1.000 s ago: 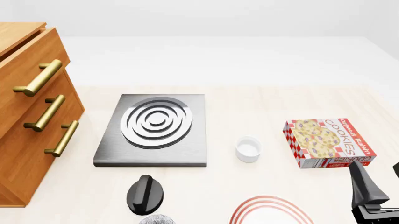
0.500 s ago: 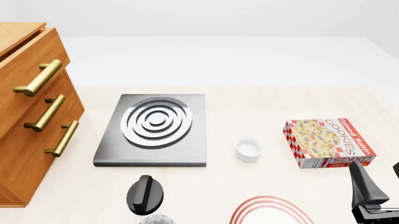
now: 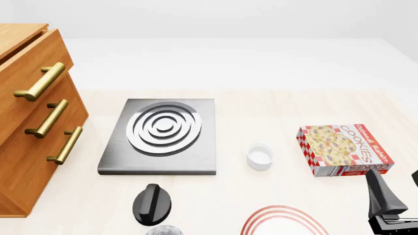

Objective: Pick the akita bowl on the wooden cabinet and place it on the plate.

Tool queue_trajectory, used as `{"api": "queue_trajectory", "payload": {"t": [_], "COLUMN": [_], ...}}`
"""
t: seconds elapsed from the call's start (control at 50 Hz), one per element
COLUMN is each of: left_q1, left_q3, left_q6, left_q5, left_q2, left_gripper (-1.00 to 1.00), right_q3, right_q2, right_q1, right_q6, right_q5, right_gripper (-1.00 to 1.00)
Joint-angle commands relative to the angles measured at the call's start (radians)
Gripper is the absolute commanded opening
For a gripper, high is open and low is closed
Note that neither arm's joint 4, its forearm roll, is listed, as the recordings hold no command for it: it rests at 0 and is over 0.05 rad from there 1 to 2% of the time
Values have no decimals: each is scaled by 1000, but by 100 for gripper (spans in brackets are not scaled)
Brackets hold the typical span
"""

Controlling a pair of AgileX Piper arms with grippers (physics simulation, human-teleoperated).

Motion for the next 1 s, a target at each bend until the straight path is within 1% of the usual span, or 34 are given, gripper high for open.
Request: {"api": "queue_trajectory", "payload": {"t": [0.02,0.12,0.28,0.48,0.64,1.0], "left_q1": [-47,-64,-111,-173,-243,-339], "left_q3": [-35,-45,-36,-48,-56,-95], "left_q6": [-19,-23,-19,-10,2,12], "left_q5": [30,48,59,61,60,80], "left_q2": [-30,-52,-82,-85,-78,-51], "left_gripper": [-100,-100,-100,-100,-100,-100], "right_q3": [0,0,0,0,0,0], "right_q2": [0,0,0,0,0,0], "right_q1": [0,0,0,0,0,0], "right_q6": [0,0,0,0,0,0], "right_q5": [0,0,0,0,0,0], "right_gripper": [100,100,100,100,100,100]}}
